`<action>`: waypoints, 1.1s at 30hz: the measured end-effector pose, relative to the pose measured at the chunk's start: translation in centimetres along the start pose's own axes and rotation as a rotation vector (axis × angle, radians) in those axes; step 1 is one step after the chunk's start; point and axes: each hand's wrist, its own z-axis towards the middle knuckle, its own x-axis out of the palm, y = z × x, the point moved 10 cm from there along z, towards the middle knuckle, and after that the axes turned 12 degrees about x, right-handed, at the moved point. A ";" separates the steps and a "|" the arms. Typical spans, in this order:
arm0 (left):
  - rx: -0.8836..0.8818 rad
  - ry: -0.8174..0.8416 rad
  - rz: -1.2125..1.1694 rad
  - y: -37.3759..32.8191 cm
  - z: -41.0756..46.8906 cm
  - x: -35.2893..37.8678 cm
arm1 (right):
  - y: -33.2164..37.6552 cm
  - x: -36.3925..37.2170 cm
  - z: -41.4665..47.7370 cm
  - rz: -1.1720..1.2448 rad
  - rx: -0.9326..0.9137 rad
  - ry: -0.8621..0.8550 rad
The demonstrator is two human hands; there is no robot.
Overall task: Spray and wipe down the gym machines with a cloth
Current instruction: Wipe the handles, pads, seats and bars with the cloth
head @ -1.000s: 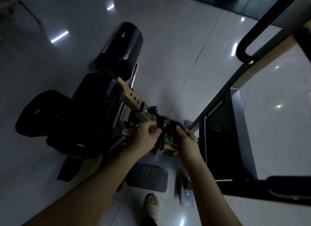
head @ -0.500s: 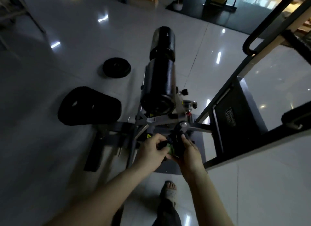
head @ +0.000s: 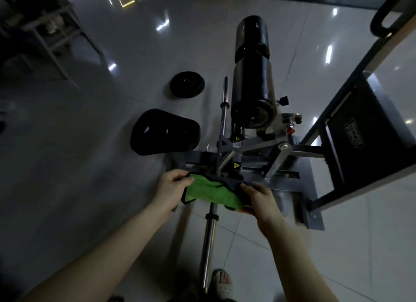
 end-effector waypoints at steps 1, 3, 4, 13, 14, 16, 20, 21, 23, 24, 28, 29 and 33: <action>0.012 -0.015 0.012 -0.2 0.1 -0.6 | 0.0 0.2 0.2 -0.032 -0.012 -0.002; 0.036 -0.044 0.047 -0.6 0.2 -1.8 | 0.4 0.1 0.1 -0.111 -0.053 -0.049; 0.051 -0.058 0.075 -0.9 0.4 -2.4 | 0.7 -0.1 0.3 -0.148 -0.088 -0.077; -0.075 -0.035 0.232 0.2 4.2 -6.6 | 3.8 6.7 0.5 -0.395 -0.300 -0.096; -0.139 -0.012 0.158 0.9 4.7 -6.6 | 3.9 7.8 0.5 -0.366 -0.301 -0.086; -0.230 0.056 0.060 1.9 6.1 -6.5 | 4.0 10.6 0.4 -0.335 -0.304 -0.057; -0.314 0.221 -0.048 3.2 10.2 -6.2 | 3.2 16.5 2.4 -0.287 -0.219 -0.030; -0.341 0.260 -0.083 3.8 11.3 -6.2 | 2.9 18.1 2.9 -0.251 -0.195 -0.019; -0.410 0.349 -0.159 5.5 14.0 -6.2 | 2.3 21.5 4.4 -0.152 -0.162 0.004; -0.449 0.388 -0.191 6.5 15.3 -6.4 | 2.0 23.2 5.1 -0.103 -0.155 0.008; -0.494 0.536 -0.188 8.4 19.8 -7.7 | 1.5 28.3 8.0 -0.040 -0.170 -0.098; -0.497 0.577 -0.179 8.6 20.6 -8.2 | 1.4 29.0 8.8 -0.059 -0.179 -0.156; -0.525 0.685 -0.148 10.5 23.7 -9.6 | 1.2 30.7 12.8 -0.139 -0.181 -0.294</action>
